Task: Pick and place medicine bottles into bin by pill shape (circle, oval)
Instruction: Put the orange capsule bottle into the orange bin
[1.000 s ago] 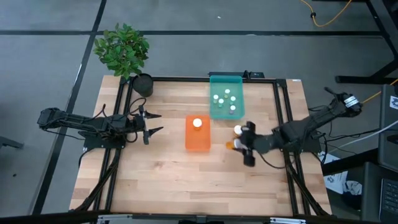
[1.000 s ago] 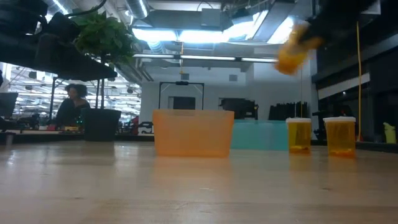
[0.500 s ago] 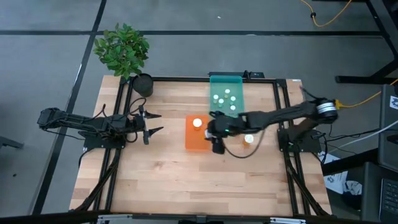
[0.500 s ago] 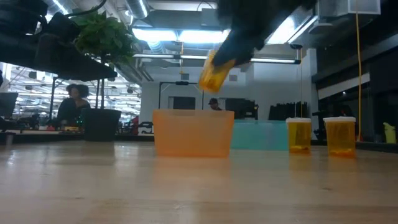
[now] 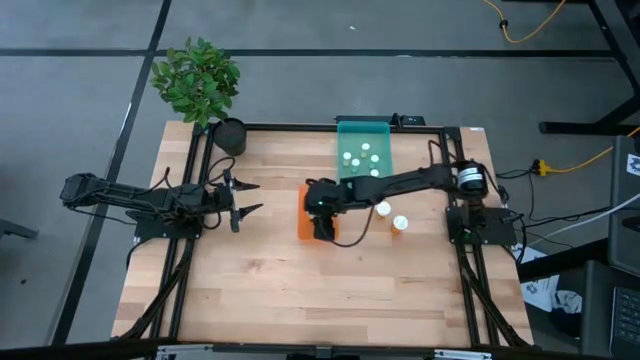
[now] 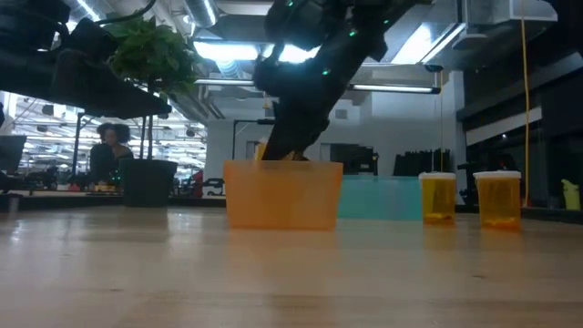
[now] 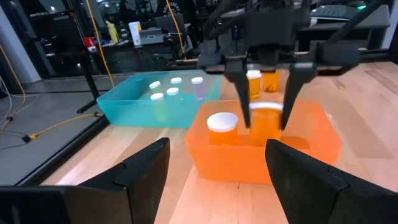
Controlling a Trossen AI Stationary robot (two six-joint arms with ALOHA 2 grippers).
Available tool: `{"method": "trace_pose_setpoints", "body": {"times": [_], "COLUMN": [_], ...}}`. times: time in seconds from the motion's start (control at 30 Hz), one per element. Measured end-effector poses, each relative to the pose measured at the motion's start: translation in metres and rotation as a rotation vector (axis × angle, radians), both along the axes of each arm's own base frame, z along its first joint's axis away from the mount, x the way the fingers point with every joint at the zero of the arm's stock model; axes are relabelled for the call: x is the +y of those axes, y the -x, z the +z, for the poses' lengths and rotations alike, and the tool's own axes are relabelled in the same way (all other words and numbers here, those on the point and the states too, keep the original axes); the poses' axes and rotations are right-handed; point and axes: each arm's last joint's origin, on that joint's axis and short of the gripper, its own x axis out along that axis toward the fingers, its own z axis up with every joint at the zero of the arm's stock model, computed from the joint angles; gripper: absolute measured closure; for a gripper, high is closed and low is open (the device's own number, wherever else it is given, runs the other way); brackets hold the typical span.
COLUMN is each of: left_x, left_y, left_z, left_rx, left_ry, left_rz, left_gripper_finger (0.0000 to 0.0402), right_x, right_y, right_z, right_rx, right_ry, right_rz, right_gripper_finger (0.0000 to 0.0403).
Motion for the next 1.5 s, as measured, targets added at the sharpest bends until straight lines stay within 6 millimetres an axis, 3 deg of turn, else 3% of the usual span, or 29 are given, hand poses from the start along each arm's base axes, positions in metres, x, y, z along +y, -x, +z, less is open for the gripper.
{"method": "trace_pose_setpoints", "body": {"times": [0.2,0.47,0.77,1.0,1.23,1.33,1.5], "left_x": [0.0,0.0,0.0,0.0,0.0,0.0,0.0], "left_y": [0.0,0.0,0.0,0.0,0.0,0.0,0.0], "left_z": [0.0,0.0,0.0,0.0,0.0,0.0,0.0], "left_rx": [0.0,0.0,0.0,0.0,0.0,0.0,0.0], "left_ry": [0.0,0.0,0.0,0.0,0.0,0.0,0.0], "left_rz": [0.0,0.0,0.0,0.0,0.0,0.0,0.0], "left_gripper_finger": [0.0145,0.0145,0.0145,0.0145,0.0145,0.0145,0.0145], "right_x": [-0.006,-0.006,-0.007,-0.007,0.001,0.008,0.015], "right_y": [-0.004,-0.006,-0.007,-0.015,0.003,0.008,0.001], "right_z": [-0.004,-0.003,-0.002,0.041,0.082,0.087,0.083], "right_rx": [0.017,-0.001,-0.017,-0.005,0.229,0.284,0.209], "right_ry": [0.0,0.0,0.004,0.005,0.002,0.055,0.096], "right_rz": [-0.011,-0.013,-0.016,-0.021,-0.064,-0.065,0.016], "right_gripper_finger": [0.0202,0.0165,0.0166,0.0166,0.0166,0.0166,0.0166]}}
